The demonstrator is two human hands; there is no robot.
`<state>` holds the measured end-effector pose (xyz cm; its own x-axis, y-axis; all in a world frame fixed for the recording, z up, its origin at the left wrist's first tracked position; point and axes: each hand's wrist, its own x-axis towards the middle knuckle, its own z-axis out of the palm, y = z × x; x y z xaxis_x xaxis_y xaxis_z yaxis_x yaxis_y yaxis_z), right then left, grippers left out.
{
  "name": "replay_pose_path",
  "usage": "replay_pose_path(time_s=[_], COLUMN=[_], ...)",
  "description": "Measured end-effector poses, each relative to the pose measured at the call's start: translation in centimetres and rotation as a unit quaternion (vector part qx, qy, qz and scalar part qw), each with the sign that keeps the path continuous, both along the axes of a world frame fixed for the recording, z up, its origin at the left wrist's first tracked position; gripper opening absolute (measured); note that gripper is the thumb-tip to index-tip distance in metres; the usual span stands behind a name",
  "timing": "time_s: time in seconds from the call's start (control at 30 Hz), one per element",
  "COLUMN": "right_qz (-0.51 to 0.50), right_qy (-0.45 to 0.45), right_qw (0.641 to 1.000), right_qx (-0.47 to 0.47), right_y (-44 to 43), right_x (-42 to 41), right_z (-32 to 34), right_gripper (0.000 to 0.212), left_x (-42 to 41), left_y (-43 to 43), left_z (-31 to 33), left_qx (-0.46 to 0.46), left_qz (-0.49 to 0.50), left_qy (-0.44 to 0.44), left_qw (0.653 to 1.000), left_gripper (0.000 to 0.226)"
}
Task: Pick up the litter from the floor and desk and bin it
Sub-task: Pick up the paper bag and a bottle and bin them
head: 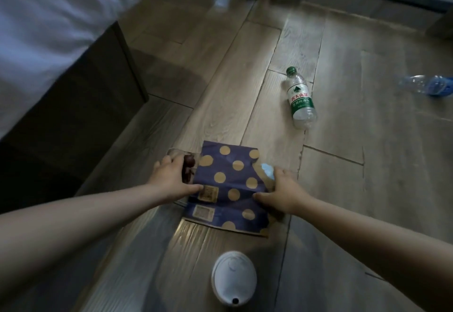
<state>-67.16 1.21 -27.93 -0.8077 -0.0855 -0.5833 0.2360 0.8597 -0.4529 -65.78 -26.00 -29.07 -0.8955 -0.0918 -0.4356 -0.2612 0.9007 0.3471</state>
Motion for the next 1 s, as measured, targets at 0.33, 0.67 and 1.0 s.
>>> replay_pose_path(time_s=[0.33,0.67,1.0], right_qz=[0.018,-0.101,-0.151], right_qy=[-0.005,0.064,-0.029], right_qw=[0.988,0.992,0.986], right_qx=[-0.151,-0.034,-0.066], right_y=[0.2,2.8,4.8], right_x=[-0.2,-0.2,3.7], right_z=[-0.3,-0.5,-0.7], right_gripper=[0.092,0.088,0.073], left_x=[0.6,1.2,1.1], left_y=[0.6,3.1,2.9], left_z=[-0.8,0.2,-0.8], left_qx=[0.06,-0.012,-0.069], left_qz=[0.015,-0.04,-0.12], left_qy=[0.017,0.032,0.005], left_qw=[0.998,0.999,0.99], left_gripper=[0.097,0.087,0.089])
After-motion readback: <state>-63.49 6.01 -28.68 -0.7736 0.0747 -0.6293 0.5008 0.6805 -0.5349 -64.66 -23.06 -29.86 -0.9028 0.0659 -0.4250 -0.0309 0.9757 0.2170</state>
